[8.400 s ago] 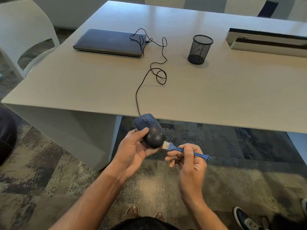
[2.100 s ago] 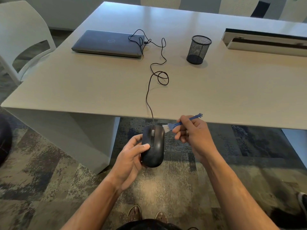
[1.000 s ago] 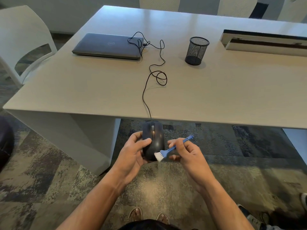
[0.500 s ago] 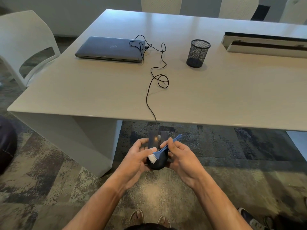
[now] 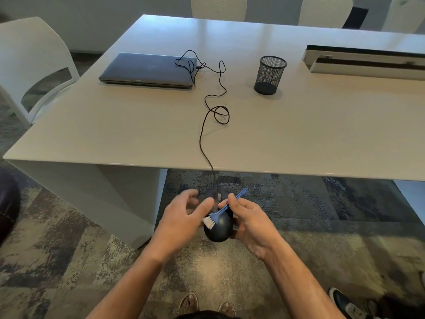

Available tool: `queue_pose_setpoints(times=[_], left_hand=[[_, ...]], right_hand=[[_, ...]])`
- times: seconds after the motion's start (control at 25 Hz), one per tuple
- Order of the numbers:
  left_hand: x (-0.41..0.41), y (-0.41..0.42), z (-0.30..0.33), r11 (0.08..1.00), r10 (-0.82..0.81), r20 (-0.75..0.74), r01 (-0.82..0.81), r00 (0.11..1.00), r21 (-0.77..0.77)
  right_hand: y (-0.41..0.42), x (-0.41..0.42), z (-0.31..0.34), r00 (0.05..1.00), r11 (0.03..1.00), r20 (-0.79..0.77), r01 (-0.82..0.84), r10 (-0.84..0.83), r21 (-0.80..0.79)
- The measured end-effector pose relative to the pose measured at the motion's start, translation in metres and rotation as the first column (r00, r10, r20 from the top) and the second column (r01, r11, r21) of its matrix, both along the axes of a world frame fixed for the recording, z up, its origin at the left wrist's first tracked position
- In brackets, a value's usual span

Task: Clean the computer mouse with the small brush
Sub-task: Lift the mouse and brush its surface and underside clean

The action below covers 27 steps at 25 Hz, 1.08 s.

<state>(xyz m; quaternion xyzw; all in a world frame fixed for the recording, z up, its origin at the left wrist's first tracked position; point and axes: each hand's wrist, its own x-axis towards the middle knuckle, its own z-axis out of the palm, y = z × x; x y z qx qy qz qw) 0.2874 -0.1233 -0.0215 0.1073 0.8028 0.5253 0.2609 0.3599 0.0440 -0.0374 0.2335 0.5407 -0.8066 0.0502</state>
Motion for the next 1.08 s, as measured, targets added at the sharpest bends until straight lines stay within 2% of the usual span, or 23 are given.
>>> queue_pose_setpoints(times=[0.08, 0.12, 0.2, 0.28, 0.56, 0.68, 0.76, 0.88, 1.08], left_hand=[[0.004, -0.001, 0.007, 0.991, -0.071, -0.373, 0.024, 0.925, -0.128], [0.006, 0.001, 0.009, 0.985, -0.139, -0.466, 0.072, 0.874, -0.157], [0.012, 0.008, 0.011, 0.959, -0.257, -0.565, 0.135, 0.784, -0.249], [0.015, 0.013, 0.012, 0.948, -0.276, -0.602, 0.109, 0.75, -0.299], [0.01, 0.019, 0.017, 0.953, -0.232, -0.457, 0.107, 0.859, -0.283], [0.005, 0.014, 0.019, 0.96, -0.217, -0.38, 0.127, 0.899, -0.248], [0.0, 0.008, 0.019, 0.977, -0.167, -0.333, 0.111, 0.928, -0.181], [-0.01, 0.0, 0.022, 1.0, -0.001, -0.256, -0.002, 0.967, -0.012], [-0.033, -0.001, 0.025, 0.97, 0.199, -0.212, -0.161, 0.957, 0.183]], right_hand=[[0.001, 0.0, -0.002, 1.0, 1.0, -0.024, -0.009, 0.009, 0.01], [0.002, 0.0, -0.002, 0.999, 1.0, -0.036, -0.014, 0.015, 0.012], [0.001, 0.0, -0.003, 0.998, 1.0, -0.054, -0.027, 0.027, 0.012], [0.001, -0.001, -0.005, 0.997, 0.999, -0.065, -0.039, 0.04, 0.006], [0.003, 0.003, -0.017, 0.989, 0.994, -0.127, -0.071, 0.081, 0.084], [0.006, 0.005, -0.017, 0.983, 0.993, -0.147, -0.097, 0.106, 0.068], [0.008, 0.006, -0.015, 0.983, 0.993, -0.149, -0.104, 0.11, 0.047], [0.009, 0.008, -0.013, 0.98, 0.994, -0.162, -0.113, 0.113, 0.009], [0.012, 0.009, -0.014, 0.978, 0.99, -0.159, -0.138, 0.133, -0.022]])
